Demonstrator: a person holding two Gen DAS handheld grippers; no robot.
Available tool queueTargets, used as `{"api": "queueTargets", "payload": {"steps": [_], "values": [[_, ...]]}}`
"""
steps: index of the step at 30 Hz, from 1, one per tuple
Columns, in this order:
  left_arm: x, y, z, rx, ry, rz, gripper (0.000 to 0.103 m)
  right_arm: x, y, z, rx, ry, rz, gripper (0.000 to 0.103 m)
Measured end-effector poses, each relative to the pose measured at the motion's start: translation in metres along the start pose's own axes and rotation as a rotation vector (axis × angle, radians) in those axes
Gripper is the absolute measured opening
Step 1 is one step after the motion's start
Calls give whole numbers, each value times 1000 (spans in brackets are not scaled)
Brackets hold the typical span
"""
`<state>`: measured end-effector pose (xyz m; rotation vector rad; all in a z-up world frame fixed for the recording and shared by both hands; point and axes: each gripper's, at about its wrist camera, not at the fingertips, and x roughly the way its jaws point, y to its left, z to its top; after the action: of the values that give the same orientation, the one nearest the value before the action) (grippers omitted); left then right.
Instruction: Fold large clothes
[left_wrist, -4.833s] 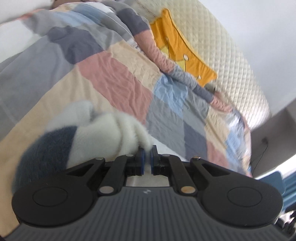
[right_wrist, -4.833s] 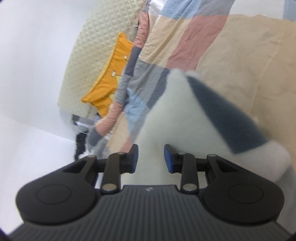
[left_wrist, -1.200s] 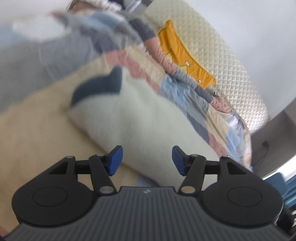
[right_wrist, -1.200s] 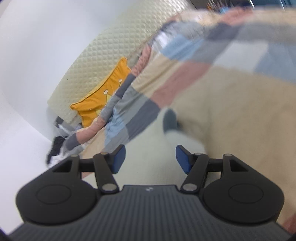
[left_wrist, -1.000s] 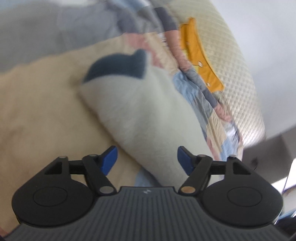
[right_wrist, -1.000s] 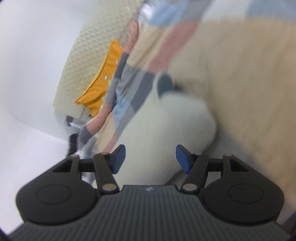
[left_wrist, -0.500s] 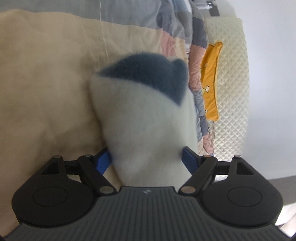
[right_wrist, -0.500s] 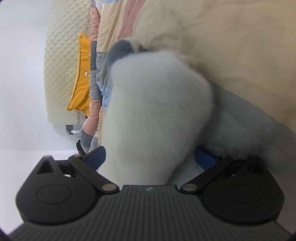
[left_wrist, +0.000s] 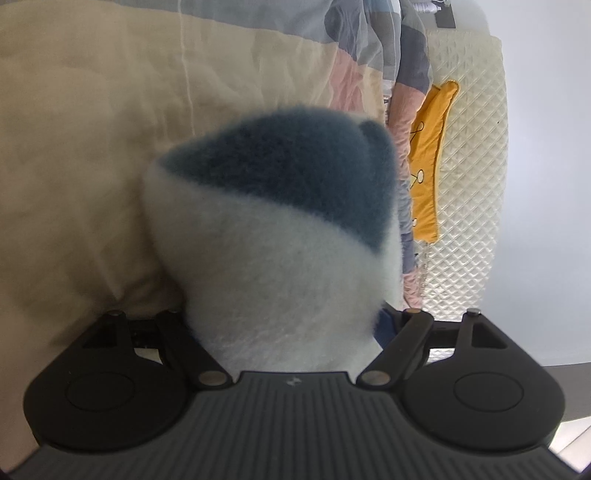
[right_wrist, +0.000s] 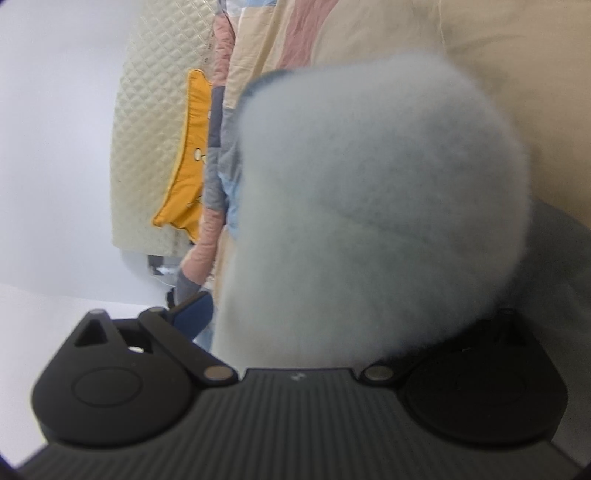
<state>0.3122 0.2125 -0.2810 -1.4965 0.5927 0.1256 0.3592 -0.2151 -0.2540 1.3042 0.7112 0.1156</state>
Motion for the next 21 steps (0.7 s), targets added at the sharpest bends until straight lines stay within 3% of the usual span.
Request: {"api": "queueTargets", "payload": {"steps": [3, 7, 12, 21], "values": [[2, -7, 0, 68, -20, 40, 69, 4, 2, 0, -43, -29, -16, 66], [2, -27, -7, 270, -88, 93, 52, 2, 23, -4, -192, -55, -45, 48], [-5, -51, -12, 427, -101, 62, 46, -14, 41, -9, -304, -93, -13, 42], [-42, -73, -28, 424, -78, -78, 46, -68, 76, -4, -340, -115, 129, 41]]}}
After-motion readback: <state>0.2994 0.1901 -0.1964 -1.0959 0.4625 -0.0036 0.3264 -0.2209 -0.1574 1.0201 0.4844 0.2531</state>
